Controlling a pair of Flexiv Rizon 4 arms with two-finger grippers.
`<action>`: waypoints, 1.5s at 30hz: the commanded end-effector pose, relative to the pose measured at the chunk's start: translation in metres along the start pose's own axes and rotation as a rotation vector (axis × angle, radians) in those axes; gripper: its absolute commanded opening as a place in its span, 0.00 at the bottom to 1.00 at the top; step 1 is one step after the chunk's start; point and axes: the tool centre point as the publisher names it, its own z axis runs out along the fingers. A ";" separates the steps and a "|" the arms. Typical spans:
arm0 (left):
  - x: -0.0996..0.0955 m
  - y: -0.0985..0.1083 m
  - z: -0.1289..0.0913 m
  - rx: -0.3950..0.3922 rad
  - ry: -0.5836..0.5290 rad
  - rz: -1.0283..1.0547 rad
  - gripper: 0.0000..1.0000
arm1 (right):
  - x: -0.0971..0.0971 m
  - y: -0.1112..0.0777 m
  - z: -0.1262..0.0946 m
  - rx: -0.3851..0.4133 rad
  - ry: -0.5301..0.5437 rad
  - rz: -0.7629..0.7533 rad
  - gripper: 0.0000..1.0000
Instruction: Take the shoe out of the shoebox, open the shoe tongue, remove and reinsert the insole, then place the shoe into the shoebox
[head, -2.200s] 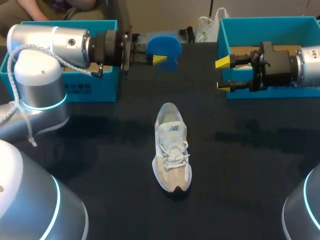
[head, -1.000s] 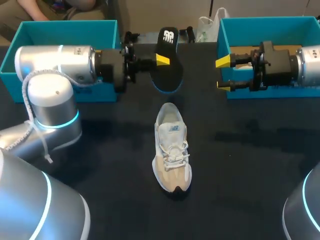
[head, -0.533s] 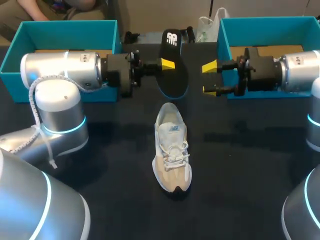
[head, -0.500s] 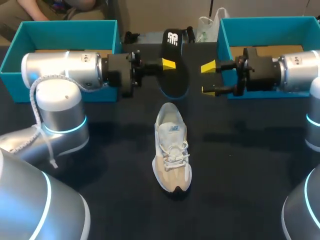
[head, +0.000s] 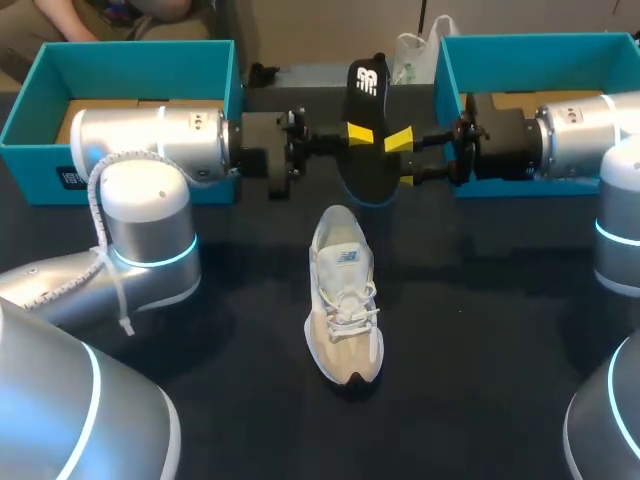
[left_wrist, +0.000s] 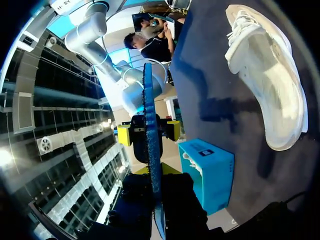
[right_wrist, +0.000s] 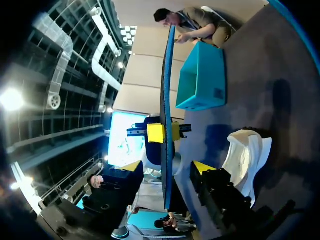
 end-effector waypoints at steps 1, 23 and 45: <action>0.000 0.002 0.013 -0.016 -0.011 0.002 0.00 | -0.002 0.003 0.003 0.009 0.002 0.000 0.40; -0.004 -0.002 0.021 -0.011 -0.029 -0.005 0.54 | -0.005 0.004 0.005 0.013 0.014 -0.013 0.00; -0.008 0.003 -0.051 -0.052 0.065 -0.225 1.00 | -0.024 0.023 -0.001 -0.055 0.030 -0.181 0.00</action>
